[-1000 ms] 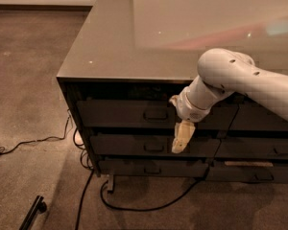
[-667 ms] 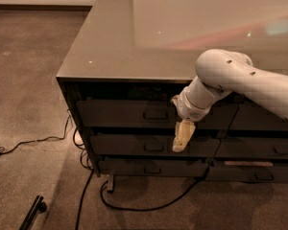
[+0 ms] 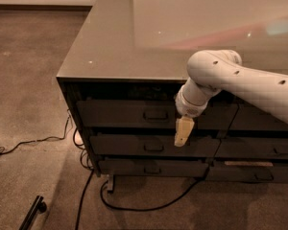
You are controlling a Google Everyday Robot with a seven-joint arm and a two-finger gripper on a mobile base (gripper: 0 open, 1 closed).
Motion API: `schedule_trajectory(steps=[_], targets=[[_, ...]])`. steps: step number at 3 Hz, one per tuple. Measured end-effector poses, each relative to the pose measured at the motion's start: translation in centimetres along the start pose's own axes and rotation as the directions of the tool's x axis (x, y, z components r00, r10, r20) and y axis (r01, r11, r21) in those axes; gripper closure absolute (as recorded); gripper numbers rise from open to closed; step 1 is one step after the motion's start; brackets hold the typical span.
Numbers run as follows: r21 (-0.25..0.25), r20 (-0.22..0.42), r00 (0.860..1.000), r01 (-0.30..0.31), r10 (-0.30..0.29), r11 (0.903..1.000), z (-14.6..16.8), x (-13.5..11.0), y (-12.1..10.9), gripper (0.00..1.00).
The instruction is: Open top drawer
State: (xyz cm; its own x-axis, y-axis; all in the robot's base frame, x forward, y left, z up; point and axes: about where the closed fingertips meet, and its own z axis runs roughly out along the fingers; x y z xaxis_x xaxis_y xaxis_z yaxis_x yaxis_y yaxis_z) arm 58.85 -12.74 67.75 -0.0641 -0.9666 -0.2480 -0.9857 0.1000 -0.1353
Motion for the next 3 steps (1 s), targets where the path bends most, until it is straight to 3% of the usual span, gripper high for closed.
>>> schedule_trajectory(steps=[1,2,3], targets=[[-0.009,-0.065,0.998,-0.018,0.018,0.9998,1.7,1.2,-0.4,0.00],[-0.008,-0.068,0.998,-0.019,0.019,0.9998,1.7,1.3,-0.4,0.00],[-0.059,-0.015,0.999,-0.036,0.035,0.9976,2.8,1.2,0.1,0.00]])
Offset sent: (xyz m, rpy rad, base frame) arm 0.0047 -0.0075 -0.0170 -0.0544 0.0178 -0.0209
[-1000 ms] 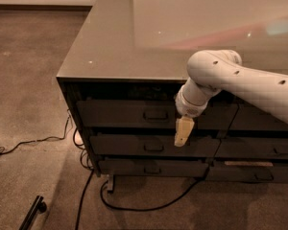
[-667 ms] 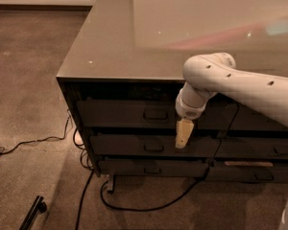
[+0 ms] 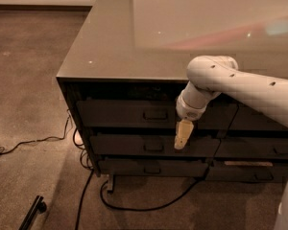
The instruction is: Open top drawer
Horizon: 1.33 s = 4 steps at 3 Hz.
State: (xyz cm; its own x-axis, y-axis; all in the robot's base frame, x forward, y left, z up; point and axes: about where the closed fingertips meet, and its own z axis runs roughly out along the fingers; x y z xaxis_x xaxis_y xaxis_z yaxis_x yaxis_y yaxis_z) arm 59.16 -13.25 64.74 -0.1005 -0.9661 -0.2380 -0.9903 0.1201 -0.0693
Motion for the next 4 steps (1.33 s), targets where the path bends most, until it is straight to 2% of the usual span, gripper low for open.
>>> schedule_trajectory(steps=[1,2,3,4], targets=[[-0.028,0.028,0.999,-0.024,0.025,0.9993,0.75,0.23,-0.23,0.00],[-0.028,0.028,0.999,-0.024,0.025,0.9993,0.51,0.17,-0.25,0.00],[-0.029,0.023,0.999,-0.036,0.037,0.9989,0.39,0.53,-0.62,0.17],[-0.033,0.018,0.999,-0.038,0.039,0.9987,-0.05,0.70,-0.61,0.41]])
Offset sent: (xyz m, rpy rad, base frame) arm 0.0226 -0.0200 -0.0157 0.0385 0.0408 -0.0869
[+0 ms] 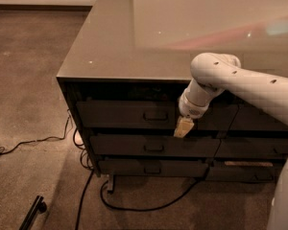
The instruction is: Open top drawer
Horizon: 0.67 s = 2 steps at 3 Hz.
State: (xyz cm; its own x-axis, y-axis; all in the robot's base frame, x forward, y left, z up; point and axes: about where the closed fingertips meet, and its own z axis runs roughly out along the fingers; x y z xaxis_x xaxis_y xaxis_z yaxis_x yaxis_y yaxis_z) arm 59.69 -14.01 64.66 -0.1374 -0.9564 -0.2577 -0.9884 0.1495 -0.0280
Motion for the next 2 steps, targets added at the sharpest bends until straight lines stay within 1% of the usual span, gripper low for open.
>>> schedule_trajectory(steps=[2], targets=[[0.000,0.000,1.000,0.000,0.000,1.0000,-1.14,-0.30,-0.03,0.87]])
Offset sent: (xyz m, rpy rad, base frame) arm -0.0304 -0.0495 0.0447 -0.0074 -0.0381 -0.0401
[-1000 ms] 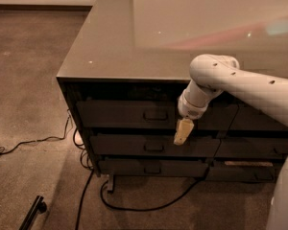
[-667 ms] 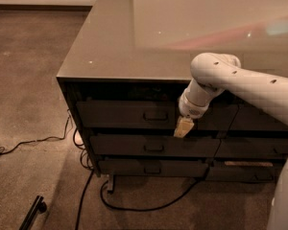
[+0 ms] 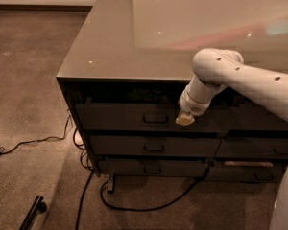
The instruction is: Open top drawer
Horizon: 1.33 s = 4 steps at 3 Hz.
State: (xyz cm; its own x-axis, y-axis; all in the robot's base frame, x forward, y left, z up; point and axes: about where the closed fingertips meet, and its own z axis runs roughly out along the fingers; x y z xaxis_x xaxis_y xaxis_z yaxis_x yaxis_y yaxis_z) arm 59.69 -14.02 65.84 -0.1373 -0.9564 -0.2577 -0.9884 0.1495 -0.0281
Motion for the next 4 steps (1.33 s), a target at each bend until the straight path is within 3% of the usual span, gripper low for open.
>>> schedule_trajectory(steps=[1,2,4], targets=[[0.000,0.000,1.000,0.000,0.000,1.0000,-0.74,-0.20,-0.02,1.00],[0.000,0.000,1.000,0.000,0.000,1.0000,-1.48,-0.39,-0.04,0.81],[0.000,0.000,1.000,0.000,0.000,1.0000,-1.47,-0.39,-0.04,0.35]])
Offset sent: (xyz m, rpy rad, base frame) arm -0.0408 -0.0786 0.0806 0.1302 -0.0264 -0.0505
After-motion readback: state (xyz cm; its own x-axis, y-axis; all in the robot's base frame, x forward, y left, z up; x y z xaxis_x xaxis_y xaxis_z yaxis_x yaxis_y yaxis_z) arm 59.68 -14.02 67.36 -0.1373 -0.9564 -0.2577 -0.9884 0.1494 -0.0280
